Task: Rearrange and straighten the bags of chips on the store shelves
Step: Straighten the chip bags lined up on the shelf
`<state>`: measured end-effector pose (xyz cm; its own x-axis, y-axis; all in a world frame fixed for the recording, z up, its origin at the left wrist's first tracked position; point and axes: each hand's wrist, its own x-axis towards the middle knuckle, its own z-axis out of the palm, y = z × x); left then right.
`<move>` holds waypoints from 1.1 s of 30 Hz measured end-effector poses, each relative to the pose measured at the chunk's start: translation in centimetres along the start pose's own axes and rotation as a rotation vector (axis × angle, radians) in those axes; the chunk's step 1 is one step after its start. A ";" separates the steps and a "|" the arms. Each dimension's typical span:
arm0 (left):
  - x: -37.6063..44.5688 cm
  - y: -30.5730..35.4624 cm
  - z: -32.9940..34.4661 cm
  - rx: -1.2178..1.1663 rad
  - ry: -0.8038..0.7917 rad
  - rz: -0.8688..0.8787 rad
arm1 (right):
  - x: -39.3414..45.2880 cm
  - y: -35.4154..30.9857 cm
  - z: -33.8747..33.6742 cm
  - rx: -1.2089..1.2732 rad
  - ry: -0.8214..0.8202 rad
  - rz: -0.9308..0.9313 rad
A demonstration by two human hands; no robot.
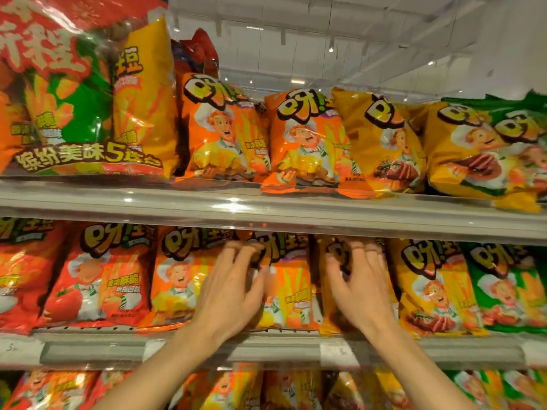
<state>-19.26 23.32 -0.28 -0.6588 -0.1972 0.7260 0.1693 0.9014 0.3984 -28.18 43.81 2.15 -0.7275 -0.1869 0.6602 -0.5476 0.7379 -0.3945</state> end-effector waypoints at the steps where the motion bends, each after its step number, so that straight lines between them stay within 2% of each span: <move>1: 0.1 1.6 0.8 -0.060 -0.022 0.004 | 0.5 1.4 -1.0 -0.032 -0.033 0.052; 5: 0.9 7.4 4.7 -0.186 -0.171 -0.086 | 2.3 6.6 -4.4 -0.116 -0.237 0.113; 8: 2.1 9.6 7.7 -0.267 -0.354 -0.238 | 2.8 9.6 -5.5 -0.141 -0.484 0.033; 10: 3.2 10.3 9.1 -0.309 -0.379 -0.299 | 3.1 10.7 -5.7 -0.095 -0.556 -0.049; 15: 4.9 11.1 10.8 -0.380 -0.276 -0.403 | 3.9 10.9 -5.5 0.006 -0.645 -0.086; 21: 5.0 11.7 11.1 -0.417 -0.215 -0.458 | 3.7 11.8 -5.0 0.168 -0.593 -0.039; 24: 5.1 11.9 10.6 -0.453 -0.249 -0.460 | 3.3 11.6 -4.9 0.173 -0.577 -0.042; 27: 4.8 11.4 10.1 -0.338 -0.290 -0.365 | 3.1 11.5 -4.6 0.135 -0.581 -0.046; 30: 3.3 10.4 9.7 0.077 -0.289 -0.171 | 2.7 11.1 -4.9 0.061 -0.501 -0.085; 33: 2.4 8.9 9.3 0.406 -0.184 0.156 | 1.8 11.4 -4.6 -0.138 -0.318 -0.333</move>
<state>-26.16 34.50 -0.23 -0.7737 -0.0092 0.6335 -0.0001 0.9999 0.0144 -33.81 54.85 1.82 -0.6240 -0.6010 0.4994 -0.7279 0.6795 -0.0919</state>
